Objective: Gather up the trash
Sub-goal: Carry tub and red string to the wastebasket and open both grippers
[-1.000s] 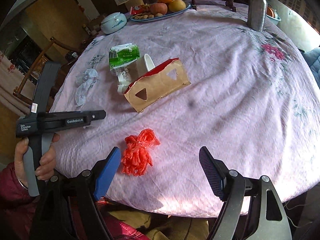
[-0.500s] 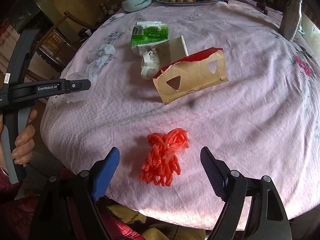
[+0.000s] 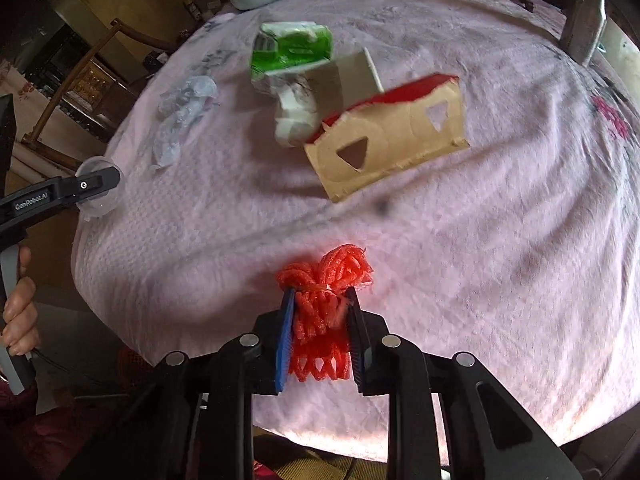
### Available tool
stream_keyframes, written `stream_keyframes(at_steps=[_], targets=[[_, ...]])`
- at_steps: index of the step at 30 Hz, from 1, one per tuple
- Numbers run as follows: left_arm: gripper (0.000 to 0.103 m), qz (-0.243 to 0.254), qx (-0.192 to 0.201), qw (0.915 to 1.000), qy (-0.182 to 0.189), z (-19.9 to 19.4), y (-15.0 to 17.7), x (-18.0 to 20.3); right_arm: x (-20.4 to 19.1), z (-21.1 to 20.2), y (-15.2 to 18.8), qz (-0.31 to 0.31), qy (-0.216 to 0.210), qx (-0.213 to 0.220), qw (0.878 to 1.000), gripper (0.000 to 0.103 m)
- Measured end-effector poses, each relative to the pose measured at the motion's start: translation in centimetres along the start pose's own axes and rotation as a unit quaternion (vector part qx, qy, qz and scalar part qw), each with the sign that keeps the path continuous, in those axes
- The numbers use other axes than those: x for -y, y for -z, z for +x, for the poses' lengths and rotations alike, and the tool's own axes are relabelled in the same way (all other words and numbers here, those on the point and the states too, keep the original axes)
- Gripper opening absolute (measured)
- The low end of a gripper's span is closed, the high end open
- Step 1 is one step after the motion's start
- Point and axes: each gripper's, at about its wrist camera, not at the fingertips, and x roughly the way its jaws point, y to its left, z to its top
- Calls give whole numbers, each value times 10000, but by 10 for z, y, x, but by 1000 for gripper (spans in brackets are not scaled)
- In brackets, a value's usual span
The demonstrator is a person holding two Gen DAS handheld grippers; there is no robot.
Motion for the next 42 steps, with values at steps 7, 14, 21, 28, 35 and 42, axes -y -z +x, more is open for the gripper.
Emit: stream_keyframes(at_steps=[7,14,21,28,35,42], targets=[[36,-785,345,9956,-375,-39,25,-64,-73,-17,-27,-1093,-469,417,9920,23],[36,-2119,524,9712,-954,-84,97,-156,-163,-1,-35,-2327,-1032,212,9668,24],[36,-3540,521,9221,-1472,-121,198,-218,-250,10,-23,-3396,-1547,-79,9277,24],[36,-4391,457,8818,-1661,-138,269,-230,-317,14,5,-4238,-1931,-373,8841,24],[36,-4816,375,8592,-1684,-144,306,-233,-352,14,28,-4716,-2089,-651,8543,24],[71,-5125,388,8436,-1555,-141,324,-227,-375,16,48,-5063,-2216,-883,8287,24]])
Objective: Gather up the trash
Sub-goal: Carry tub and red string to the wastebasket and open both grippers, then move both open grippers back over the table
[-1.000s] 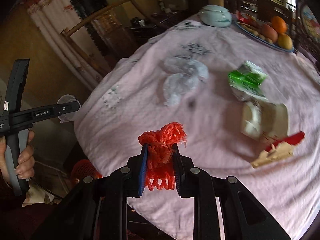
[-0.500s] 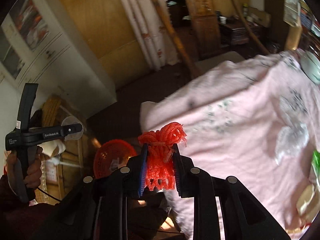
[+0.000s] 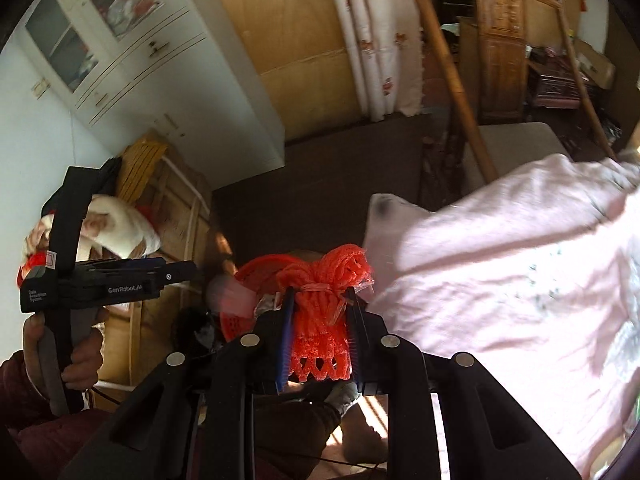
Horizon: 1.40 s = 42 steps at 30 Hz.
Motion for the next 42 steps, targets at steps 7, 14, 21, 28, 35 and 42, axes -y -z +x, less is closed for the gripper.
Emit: stream_keyframes(at_steps=[7,14,21,28,35,42], targets=[[72,-469,57,9988,-94,-6,8,-28,-28,20,-9,-476,-276,-262,9981,24],[72,-766,53,9968,-205,-10,17,-51,-42,31,-15,-824,-485,-464,9943,24],[72,-928,66,9952,-302,-12,20,-64,-65,45,-23,-1080,-729,-590,9897,28],[72,-969,122,9948,-301,-14,15,-67,-69,34,-33,-1031,-950,-256,9898,65],[72,-661,140,9975,-221,-11,3,-49,-51,25,-32,-637,-769,-171,9948,65],[72,-198,126,9997,-100,-6,-13,-21,-31,13,-26,-286,-511,53,9983,65]])
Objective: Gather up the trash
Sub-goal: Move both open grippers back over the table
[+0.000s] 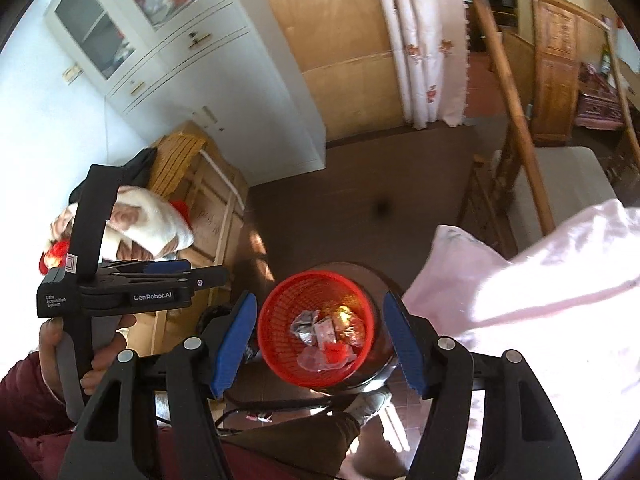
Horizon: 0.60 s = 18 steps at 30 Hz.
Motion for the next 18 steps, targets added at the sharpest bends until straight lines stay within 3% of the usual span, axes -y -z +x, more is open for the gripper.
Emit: stream_keyframes(at_steps=[11,18], targets=[[72,847,-1,9961,249,7,-21,61,43,-34,18,672,474,404,9958,65],[75,1619,-46,9856,491,14,-30,120,76,-62,40,1237,872,716,9859,65]])
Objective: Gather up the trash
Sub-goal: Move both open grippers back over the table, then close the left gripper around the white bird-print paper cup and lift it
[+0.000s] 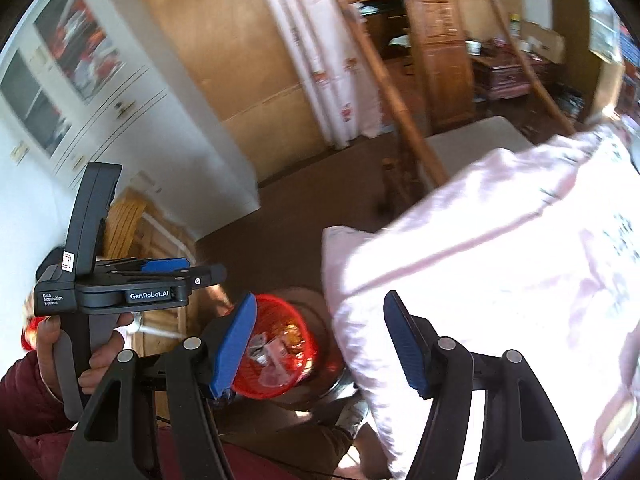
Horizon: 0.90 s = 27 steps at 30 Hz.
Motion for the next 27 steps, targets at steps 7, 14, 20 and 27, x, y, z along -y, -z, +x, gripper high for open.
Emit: stream_keyframes(at_steps=[7,14,20,27], targets=[[79,942,-47,9951,306,14,-21,62,43,-31,26,811,553,394,9944,66],[81,1966,-204,9777,704,33,-33,139,88,-72,73,1775,1261,712,9734,74],[81,2630,-259,9589,1037,43,-22,224,141,-121,127,2727,1890,1038,9376,77],[81,3380,-334,9341,1098,46,7,295,207,-163,198,3865,2279,1295,8842,78]])
